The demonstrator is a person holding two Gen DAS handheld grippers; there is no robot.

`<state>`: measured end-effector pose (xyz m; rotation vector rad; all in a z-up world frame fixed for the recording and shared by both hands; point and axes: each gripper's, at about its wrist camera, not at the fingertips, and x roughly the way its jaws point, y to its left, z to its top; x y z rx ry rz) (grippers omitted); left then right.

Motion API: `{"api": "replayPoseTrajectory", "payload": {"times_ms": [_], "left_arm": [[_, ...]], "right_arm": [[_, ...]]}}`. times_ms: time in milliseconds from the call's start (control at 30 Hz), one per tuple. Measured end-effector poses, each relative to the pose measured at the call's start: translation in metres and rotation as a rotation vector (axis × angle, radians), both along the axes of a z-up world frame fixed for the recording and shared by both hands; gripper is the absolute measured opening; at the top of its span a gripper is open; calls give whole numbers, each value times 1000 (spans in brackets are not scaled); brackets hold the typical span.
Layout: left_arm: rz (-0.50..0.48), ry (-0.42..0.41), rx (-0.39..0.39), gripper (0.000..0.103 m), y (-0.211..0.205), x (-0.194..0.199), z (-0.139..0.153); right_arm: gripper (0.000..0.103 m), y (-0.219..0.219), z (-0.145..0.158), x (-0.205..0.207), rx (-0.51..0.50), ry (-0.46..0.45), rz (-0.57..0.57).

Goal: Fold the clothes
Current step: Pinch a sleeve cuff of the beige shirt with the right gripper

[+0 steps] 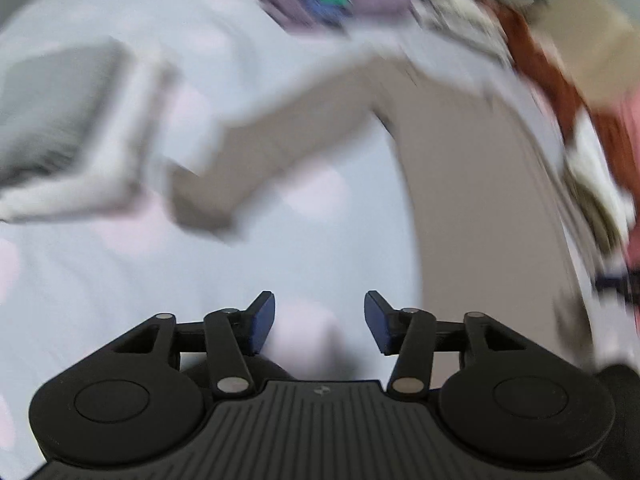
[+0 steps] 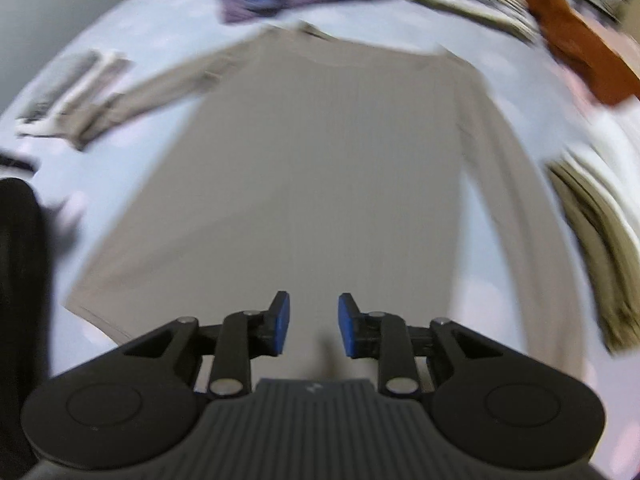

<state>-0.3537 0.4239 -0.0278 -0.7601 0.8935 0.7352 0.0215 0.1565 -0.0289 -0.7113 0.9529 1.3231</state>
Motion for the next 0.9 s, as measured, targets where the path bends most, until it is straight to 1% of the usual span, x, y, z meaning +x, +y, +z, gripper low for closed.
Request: {"api": "replayPoseTrajectory", "payload": {"times_ms": [67,100,133,167,200,300,333,400,467,500,567,600,667,700,733,767,867,900], "left_arm": [[42,-39,6,48,37,-22,2],[54,-56,4,48,54,-29,-3],[64,-65,5,48,65,-37,-9],[76,-66,10,48,71,-40,-15],[96,-64,12,47,74,-43,-21],[155,-67,0,47,78,-60,-29],[173,-72,-6,47,78,-67,-32],[168,-69,1,47,72,-92,-29],[155,-46,14,47,69,-99,-32],[155,-45,13,47,66,-104,-32],[162,-72,-4,47,64,-116,-33],[162,-87,-8,47,63,-120,-35],[157,-109,-4,47,62,-126,-40],[154,-110,7,47,61,-128,-42],[151,-108,17,47,60,-129,-43],[147,-106,27,47,60,-130,-44],[120,-138,53,47,58,-128,-45],[106,-155,62,47,57,-125,-45]], "right_arm": [[30,22,8,-32,52,40,35],[30,34,6,-52,80,65,61],[30,45,5,-71,109,89,87],[30,58,4,-92,136,92,118],[29,71,3,-113,163,94,149],[29,106,-6,-180,200,88,214],[29,120,-10,-196,213,98,225],[28,151,-18,-225,238,121,249],[28,183,-30,-249,242,121,248],[28,198,-38,-256,232,122,237],[28,224,-53,-265,212,127,211],[28,233,-58,-267,201,152,211],[22,246,-65,-269,186,219,219],[9,249,-65,-267,183,257,228],[2,254,-63,-266,178,288,228],[2,259,-61,-264,174,319,227],[2,265,-34,-244,240,442,173],[2,264,-19,-234,269,495,147]]}}
